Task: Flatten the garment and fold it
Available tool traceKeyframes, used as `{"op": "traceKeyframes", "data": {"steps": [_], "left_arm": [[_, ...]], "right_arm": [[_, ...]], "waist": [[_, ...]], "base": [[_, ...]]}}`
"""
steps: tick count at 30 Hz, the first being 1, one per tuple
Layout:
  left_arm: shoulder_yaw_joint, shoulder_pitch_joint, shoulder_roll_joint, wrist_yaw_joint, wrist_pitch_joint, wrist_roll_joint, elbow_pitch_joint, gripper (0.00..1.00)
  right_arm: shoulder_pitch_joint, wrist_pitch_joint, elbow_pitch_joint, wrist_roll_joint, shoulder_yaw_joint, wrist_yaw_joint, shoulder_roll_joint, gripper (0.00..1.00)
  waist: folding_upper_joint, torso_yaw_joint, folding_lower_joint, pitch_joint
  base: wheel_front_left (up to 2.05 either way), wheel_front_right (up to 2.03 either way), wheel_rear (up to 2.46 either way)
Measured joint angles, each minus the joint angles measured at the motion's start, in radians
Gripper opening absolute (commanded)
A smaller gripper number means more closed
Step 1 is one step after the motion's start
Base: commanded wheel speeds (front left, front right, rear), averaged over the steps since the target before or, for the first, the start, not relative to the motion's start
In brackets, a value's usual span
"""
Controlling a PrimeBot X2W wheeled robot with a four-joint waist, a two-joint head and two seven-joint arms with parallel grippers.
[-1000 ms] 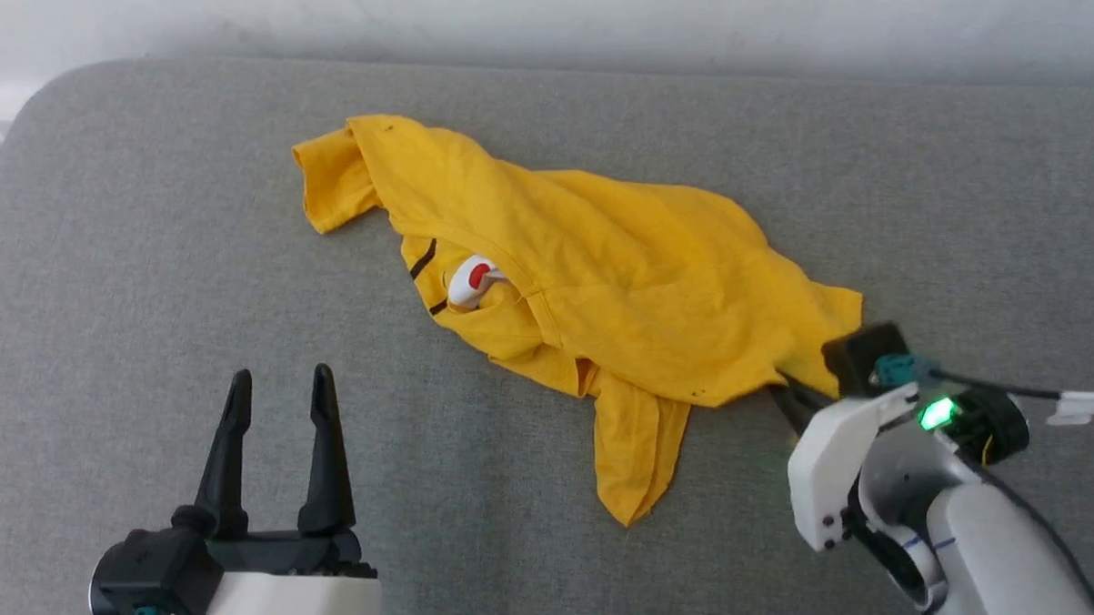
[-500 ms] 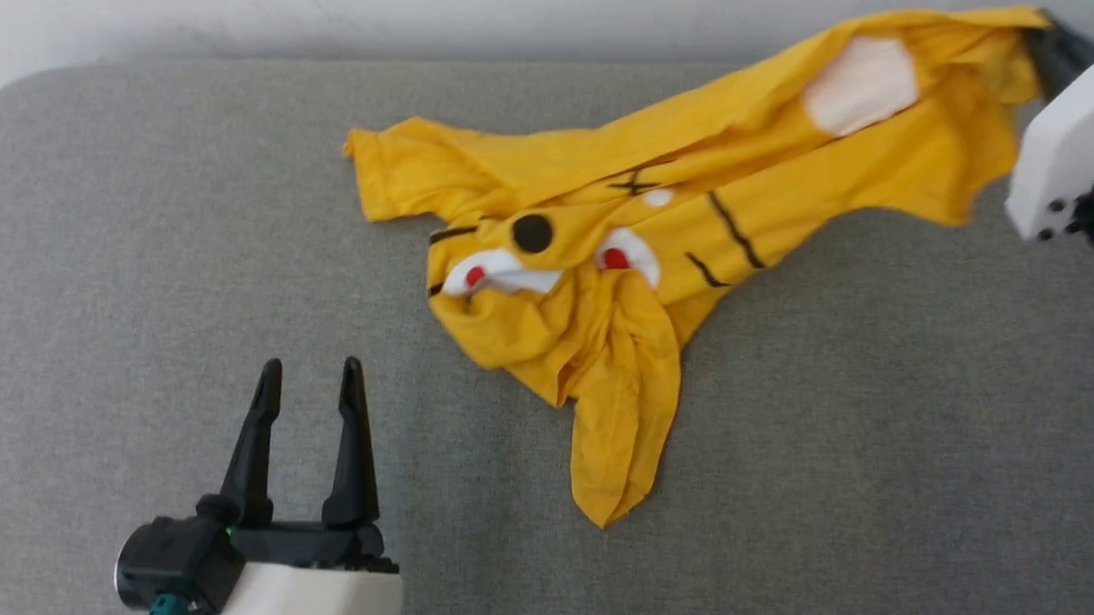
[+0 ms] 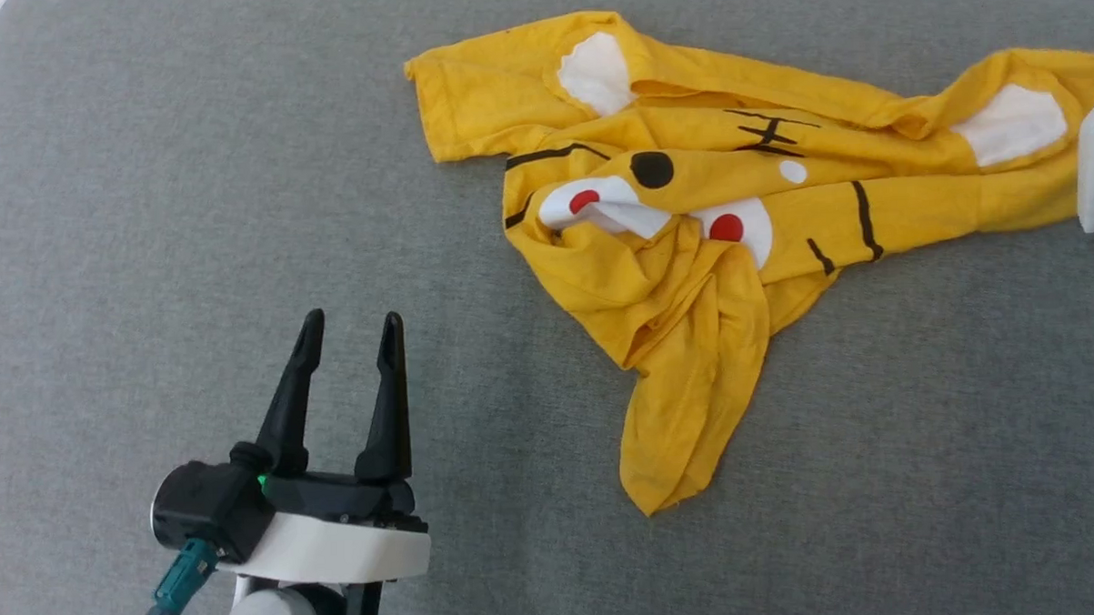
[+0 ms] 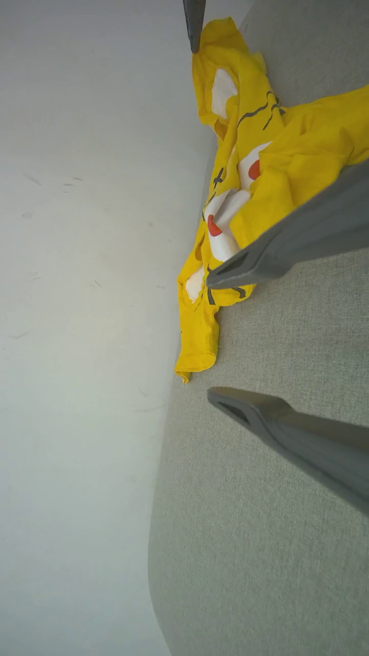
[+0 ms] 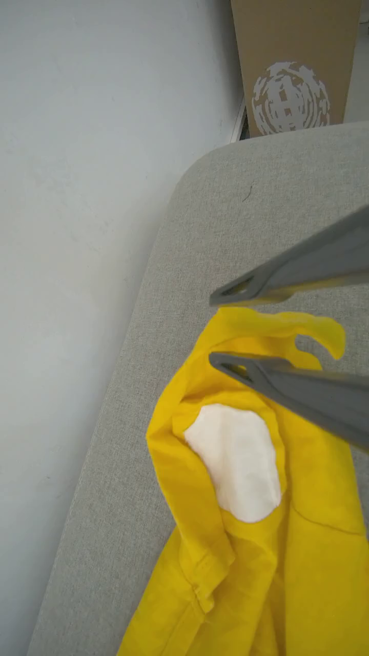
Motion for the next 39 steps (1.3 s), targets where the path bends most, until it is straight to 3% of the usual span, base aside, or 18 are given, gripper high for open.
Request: {"op": "traceKeyframes", "data": {"steps": [5,10,18,23,27,37,38,39], "left_arm": [[0.003,0.001,0.000,0.000,0.000,-0.001,0.017,1.00],[0.011,0.005,-0.001,0.000,0.000,-0.001,0.022,1.00],[0.018,0.047,-0.001,0.002,0.000,0.014,0.019,1.00],[0.017,0.059,-0.001,0.002,0.000,0.028,0.012,1.00],[0.012,0.058,-0.002,0.002,0.000,0.027,0.012,1.00],[-0.010,0.030,-0.002,0.001,0.000,0.010,0.030,1.00],[-0.013,0.028,-0.002,0.001,0.000,0.007,0.033,1.00],[-0.014,0.025,-0.002,0.001,0.000,0.007,0.035,1.00]], "right_arm": [[0.000,-0.078,0.005,0.034,0.030,0.000,0.027,1.00],[0.014,-0.118,-0.045,0.133,0.124,0.000,0.042,1.00],[0.208,0.010,-0.179,0.348,0.344,0.000,0.058,1.00],[0.320,0.077,-0.233,0.428,0.428,0.000,0.043,1.00],[0.345,0.056,-0.211,0.426,0.456,0.000,0.030,1.00],[0.292,-0.005,-0.006,0.369,0.497,0.000,0.089,1.00],[0.279,-0.009,0.009,0.363,0.494,0.000,0.093,0.74],[0.266,-0.014,0.025,0.354,0.488,0.000,0.097,0.23]], "waist": [[0.0000,0.010,-0.0002,-0.007],[-0.0002,0.000,-0.0003,-0.046],[-0.0002,-0.027,-0.0005,-0.133],[-0.0002,-0.028,-0.0006,-0.155],[-0.0002,-0.015,-0.0005,-0.143],[-0.0002,0.047,-0.0004,-0.094],[-0.0002,0.053,-0.0004,-0.090],[-0.0002,0.059,-0.0003,-0.087]], "base": [[0.00,0.00,0.00],[0.00,0.00,0.00],[0.00,0.00,0.00],[0.00,0.00,0.00],[0.00,0.00,0.00],[0.00,0.00,0.00],[0.00,0.00,0.00],[0.00,0.00,0.00]]}}
